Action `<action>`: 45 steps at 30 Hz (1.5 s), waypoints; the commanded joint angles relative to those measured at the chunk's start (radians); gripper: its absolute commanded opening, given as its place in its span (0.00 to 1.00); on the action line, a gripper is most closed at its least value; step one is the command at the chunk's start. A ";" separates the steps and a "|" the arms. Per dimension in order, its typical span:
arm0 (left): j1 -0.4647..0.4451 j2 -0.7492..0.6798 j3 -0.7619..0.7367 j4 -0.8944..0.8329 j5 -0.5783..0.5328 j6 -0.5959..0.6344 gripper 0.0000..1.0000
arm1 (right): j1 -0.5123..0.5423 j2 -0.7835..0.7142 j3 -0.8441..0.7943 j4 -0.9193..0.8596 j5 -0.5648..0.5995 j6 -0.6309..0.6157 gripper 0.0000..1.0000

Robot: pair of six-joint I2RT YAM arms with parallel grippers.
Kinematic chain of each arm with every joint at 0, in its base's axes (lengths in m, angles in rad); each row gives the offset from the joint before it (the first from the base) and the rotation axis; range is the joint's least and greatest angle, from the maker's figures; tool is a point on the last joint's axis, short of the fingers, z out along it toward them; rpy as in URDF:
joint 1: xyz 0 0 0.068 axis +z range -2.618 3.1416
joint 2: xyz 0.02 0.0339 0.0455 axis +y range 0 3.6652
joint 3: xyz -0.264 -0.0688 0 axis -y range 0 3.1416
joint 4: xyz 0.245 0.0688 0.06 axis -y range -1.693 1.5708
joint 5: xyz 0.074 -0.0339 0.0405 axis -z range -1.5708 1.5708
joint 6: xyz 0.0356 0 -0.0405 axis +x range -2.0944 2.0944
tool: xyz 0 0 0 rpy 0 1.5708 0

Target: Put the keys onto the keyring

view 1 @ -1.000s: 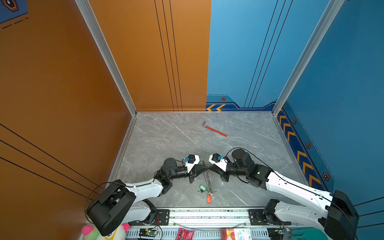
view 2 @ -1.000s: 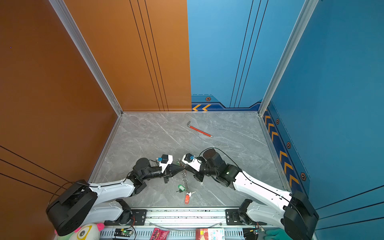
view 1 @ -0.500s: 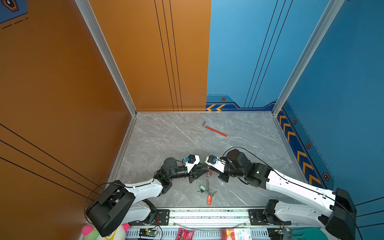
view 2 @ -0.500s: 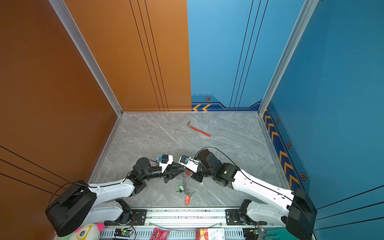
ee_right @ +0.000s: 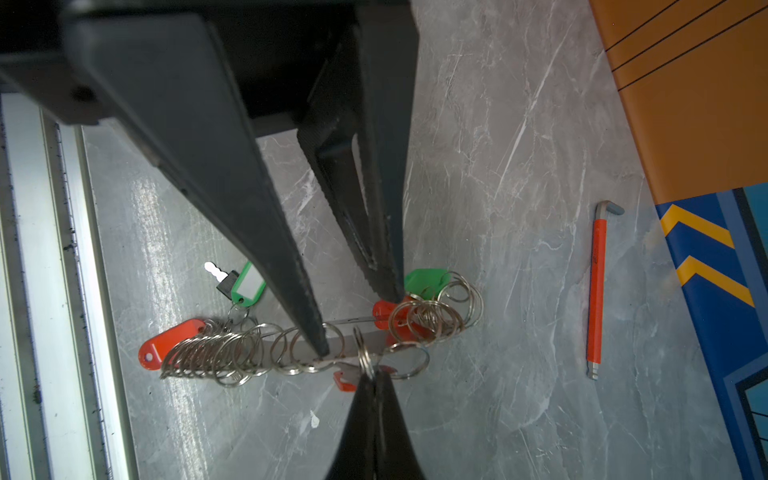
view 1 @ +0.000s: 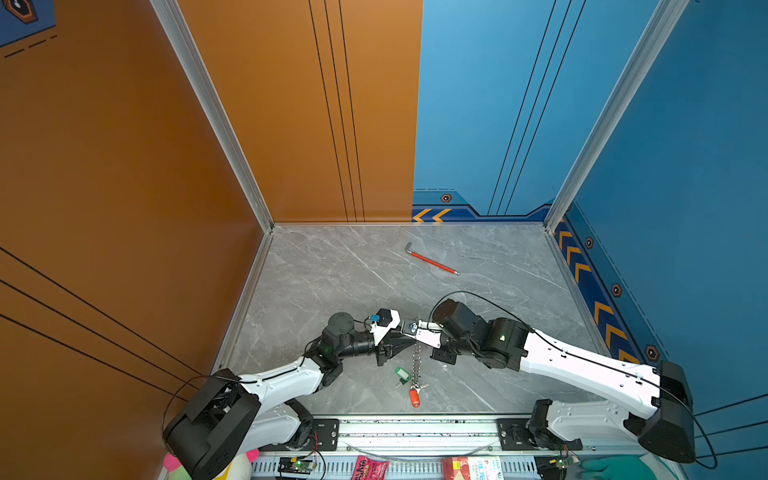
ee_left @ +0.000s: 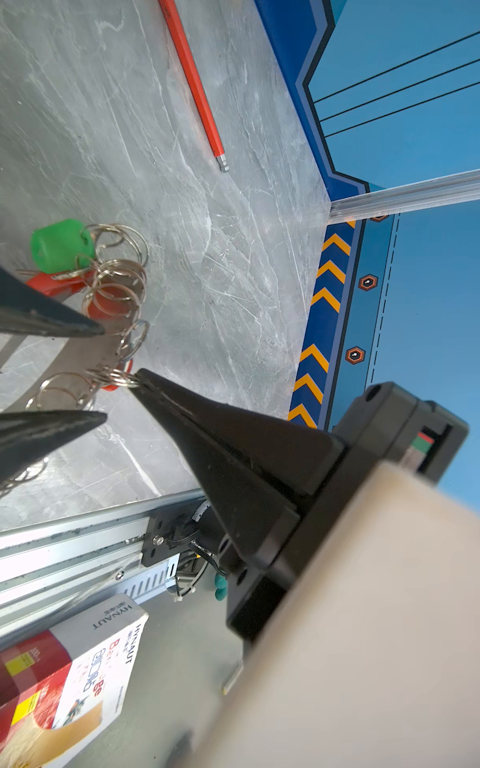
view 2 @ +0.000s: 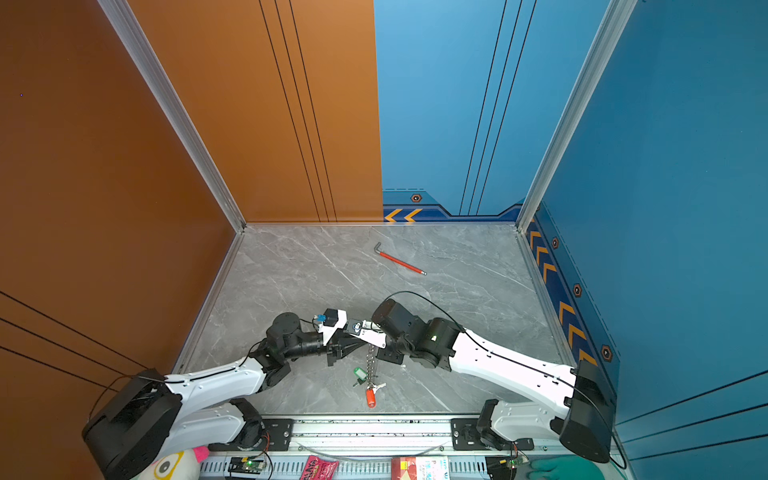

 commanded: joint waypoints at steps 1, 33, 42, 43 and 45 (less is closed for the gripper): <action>0.004 0.026 0.036 -0.009 0.048 -0.003 0.28 | 0.014 0.020 0.045 -0.015 0.032 -0.029 0.00; -0.001 0.094 0.066 -0.018 0.087 -0.009 0.14 | 0.017 0.015 0.032 0.066 0.050 -0.025 0.00; -0.001 0.088 0.065 -0.019 0.072 -0.006 0.05 | 0.013 0.012 0.023 0.077 0.039 -0.021 0.00; -0.001 0.088 0.065 -0.020 0.066 -0.008 0.04 | 0.013 0.013 0.025 0.079 0.040 -0.018 0.00; 0.000 0.085 0.065 -0.019 0.056 -0.008 0.01 | 0.012 0.014 0.022 0.085 0.040 -0.018 0.00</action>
